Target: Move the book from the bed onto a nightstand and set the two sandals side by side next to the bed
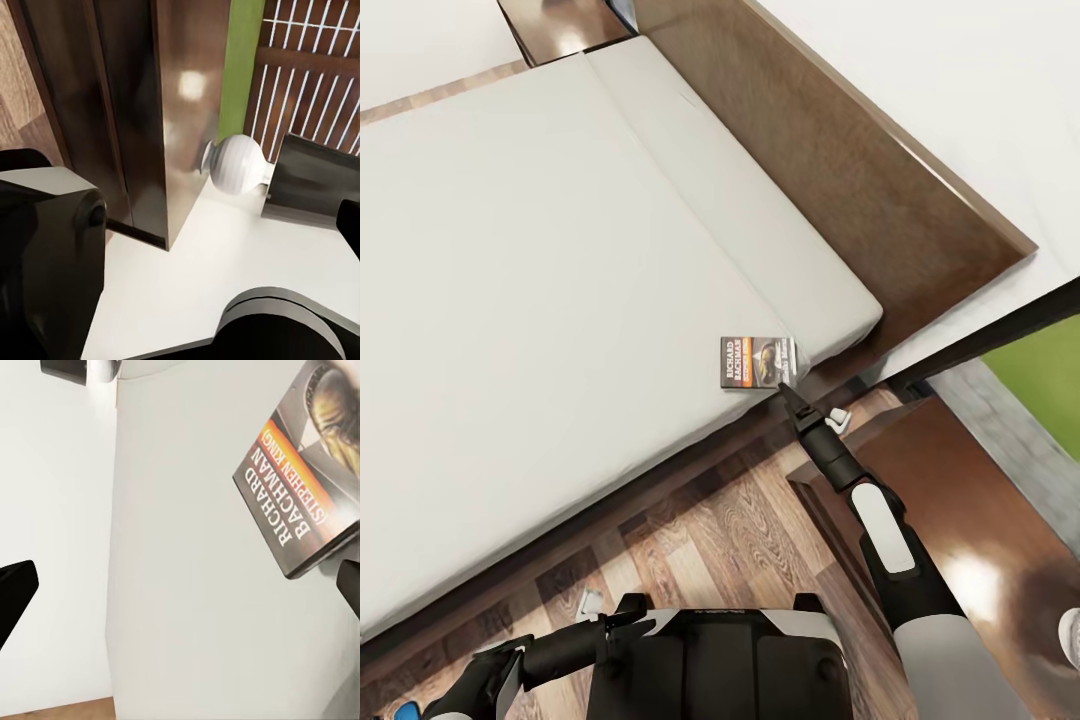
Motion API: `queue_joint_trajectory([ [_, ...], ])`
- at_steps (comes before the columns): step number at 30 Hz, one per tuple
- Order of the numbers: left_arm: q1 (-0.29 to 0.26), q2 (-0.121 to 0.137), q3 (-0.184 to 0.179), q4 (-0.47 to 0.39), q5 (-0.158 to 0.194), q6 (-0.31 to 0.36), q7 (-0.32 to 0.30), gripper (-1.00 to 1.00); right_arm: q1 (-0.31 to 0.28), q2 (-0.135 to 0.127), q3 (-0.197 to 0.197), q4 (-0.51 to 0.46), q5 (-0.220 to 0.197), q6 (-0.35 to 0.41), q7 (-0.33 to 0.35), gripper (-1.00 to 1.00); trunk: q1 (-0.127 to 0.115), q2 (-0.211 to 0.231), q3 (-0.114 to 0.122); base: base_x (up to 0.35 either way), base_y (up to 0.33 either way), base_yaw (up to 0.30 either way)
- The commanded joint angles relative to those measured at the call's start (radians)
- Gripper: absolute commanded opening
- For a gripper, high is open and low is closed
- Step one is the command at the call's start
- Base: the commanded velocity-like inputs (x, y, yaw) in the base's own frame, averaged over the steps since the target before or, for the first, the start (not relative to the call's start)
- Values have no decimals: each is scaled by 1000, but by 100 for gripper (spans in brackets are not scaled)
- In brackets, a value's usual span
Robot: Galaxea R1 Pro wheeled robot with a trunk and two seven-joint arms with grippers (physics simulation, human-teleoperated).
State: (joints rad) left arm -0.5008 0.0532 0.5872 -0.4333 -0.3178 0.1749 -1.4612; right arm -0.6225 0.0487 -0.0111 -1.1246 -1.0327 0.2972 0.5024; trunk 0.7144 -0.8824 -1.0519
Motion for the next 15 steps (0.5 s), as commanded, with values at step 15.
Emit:
queue_joint_trajectory([
  [15, -1, -1, 8, -1, -11, 9, -4, 100, 0, 1, -1, 0, -10, 8, 1, 100, 0, -1, 0, -4, -56, 0],
])
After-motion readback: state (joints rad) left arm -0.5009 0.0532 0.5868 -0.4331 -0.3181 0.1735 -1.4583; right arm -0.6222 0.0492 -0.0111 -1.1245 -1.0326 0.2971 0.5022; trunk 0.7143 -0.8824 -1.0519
